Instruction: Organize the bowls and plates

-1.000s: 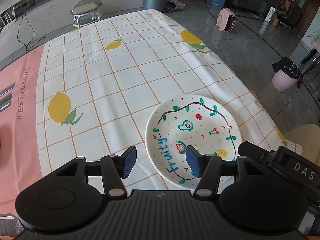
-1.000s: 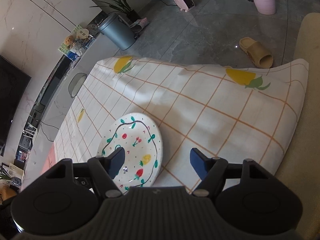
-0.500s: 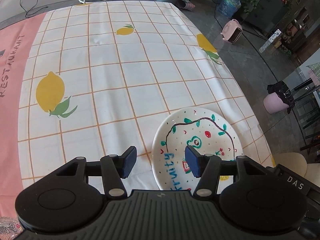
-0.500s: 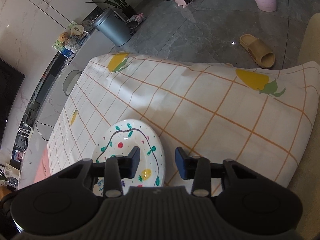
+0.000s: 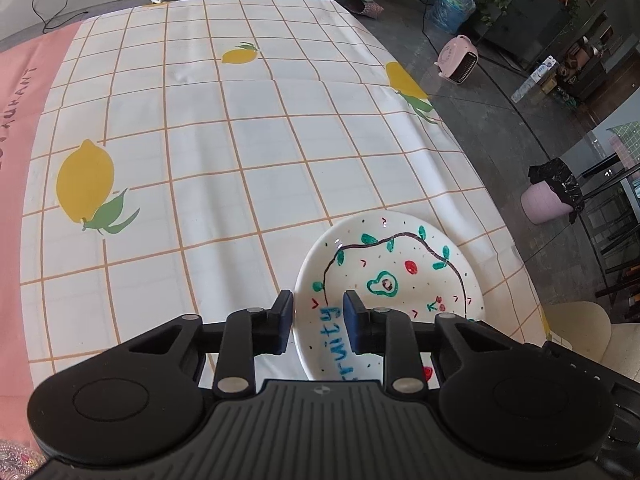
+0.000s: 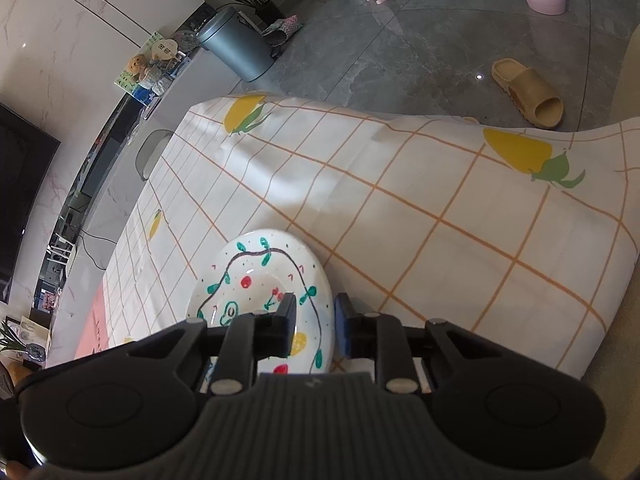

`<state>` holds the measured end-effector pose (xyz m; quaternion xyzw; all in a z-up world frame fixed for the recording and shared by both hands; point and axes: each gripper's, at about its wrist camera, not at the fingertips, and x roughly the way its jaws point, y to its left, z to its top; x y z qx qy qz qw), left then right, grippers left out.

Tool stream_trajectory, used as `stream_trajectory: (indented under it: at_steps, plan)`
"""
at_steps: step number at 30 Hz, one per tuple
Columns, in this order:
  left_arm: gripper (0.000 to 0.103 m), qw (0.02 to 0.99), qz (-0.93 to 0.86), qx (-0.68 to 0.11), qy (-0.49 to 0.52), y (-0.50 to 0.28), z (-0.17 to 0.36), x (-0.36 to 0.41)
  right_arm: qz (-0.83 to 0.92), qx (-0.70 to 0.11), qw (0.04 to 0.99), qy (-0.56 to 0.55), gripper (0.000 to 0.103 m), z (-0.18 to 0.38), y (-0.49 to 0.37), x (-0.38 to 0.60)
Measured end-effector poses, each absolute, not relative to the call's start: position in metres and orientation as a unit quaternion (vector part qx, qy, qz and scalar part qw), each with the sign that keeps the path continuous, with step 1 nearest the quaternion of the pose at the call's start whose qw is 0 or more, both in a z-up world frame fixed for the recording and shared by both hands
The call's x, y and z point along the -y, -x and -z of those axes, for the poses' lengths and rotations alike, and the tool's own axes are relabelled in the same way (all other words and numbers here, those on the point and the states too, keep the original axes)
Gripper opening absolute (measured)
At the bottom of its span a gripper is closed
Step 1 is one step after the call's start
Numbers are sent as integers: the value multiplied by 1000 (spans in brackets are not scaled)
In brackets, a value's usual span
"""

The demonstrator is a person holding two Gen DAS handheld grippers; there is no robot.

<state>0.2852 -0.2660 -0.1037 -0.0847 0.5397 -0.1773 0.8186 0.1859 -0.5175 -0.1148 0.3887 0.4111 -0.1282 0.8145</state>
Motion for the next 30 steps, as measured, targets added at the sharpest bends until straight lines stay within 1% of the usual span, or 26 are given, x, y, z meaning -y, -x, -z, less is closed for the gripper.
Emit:
stream_trajectory:
  at_steps: [3, 16, 19, 26, 30]
  plan:
    - [30, 819, 186, -535, 93, -284, 102, 261, 127, -406, 817, -390, 21, 113, -185, 518]
    - [30, 842, 184, -503, 69, -270, 78, 255, 92, -393, 818, -410, 21, 112, -178, 518]
    - [27, 844, 186, -497, 76, -266, 73, 248, 79, -390, 817, -418, 17, 112, -177, 517]
    - [27, 851, 185, -485, 78, -256, 63, 235, 56, -373, 833, -405, 17, 101, -176, 508]
    - [27, 852, 184, -483, 82, -250, 58, 226, 44, -367, 840, -396, 15, 96, -176, 502]
